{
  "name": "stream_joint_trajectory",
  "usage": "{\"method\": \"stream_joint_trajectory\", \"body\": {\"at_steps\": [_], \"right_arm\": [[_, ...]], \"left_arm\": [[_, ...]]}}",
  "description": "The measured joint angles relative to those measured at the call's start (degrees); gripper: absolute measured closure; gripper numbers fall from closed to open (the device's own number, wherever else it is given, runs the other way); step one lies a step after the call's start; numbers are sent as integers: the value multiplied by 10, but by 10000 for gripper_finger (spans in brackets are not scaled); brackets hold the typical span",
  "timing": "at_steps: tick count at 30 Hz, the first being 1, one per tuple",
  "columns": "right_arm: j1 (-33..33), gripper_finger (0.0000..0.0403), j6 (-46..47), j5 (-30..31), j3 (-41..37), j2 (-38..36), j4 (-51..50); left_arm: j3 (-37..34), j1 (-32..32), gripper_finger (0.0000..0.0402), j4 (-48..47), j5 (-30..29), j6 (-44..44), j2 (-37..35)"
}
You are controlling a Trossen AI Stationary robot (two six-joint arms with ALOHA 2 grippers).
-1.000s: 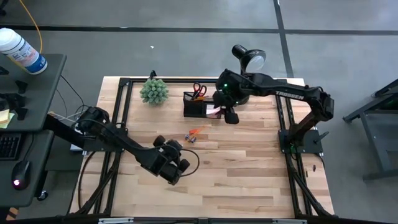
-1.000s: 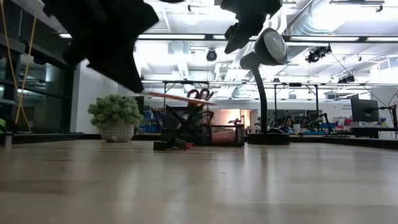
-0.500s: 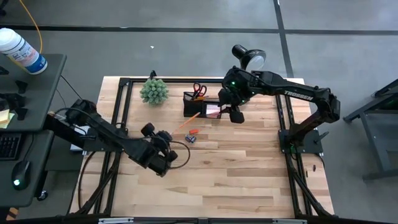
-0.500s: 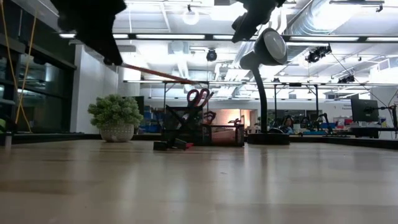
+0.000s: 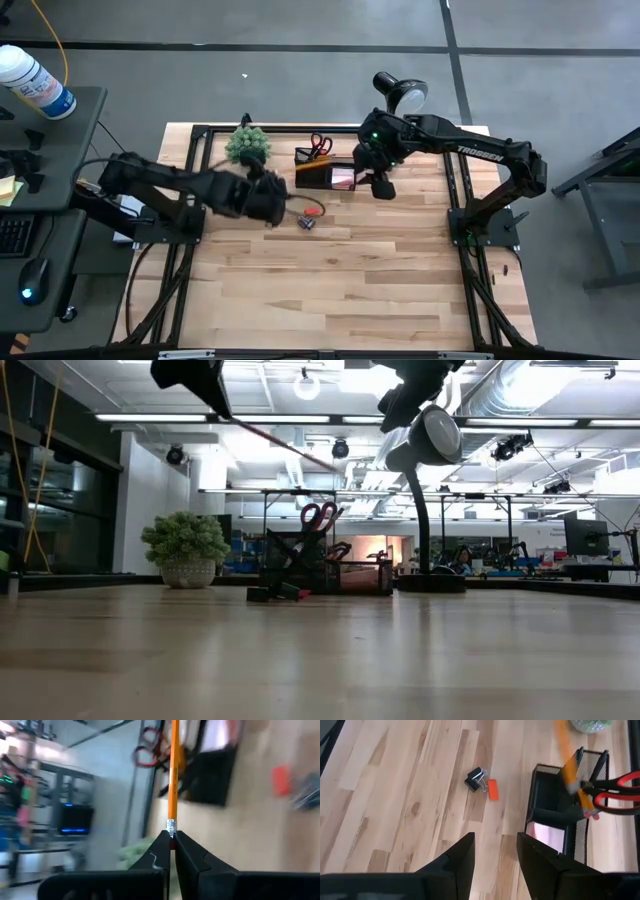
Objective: Pick and place office supplies into organizer
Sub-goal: Put the yellow pencil into the desk organizer
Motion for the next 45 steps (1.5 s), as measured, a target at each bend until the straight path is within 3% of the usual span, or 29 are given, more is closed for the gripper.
{"method": "stream_joint_trajectory", "body": {"at_steps": [6, 14, 25, 32, 45], "right_arm": [[0, 263, 2, 0, 0, -7, -19], [0, 263, 11, 1, 0, -21, -11], [0, 263, 28, 1, 0, -22, -2], [0, 263, 34, 1, 0, -22, 1], [0, 263, 42, 0, 0, -22, 4]], "left_arm": [[71, 75, 401, -79, -18, 178, 0], [83, 152, 401, -53, 11, 415, 4], [83, 188, 401, 9, 3, 629, 56], [83, 187, 401, 68, 14, 724, 99], [82, 188, 401, 129, 31, 821, 164]]}}
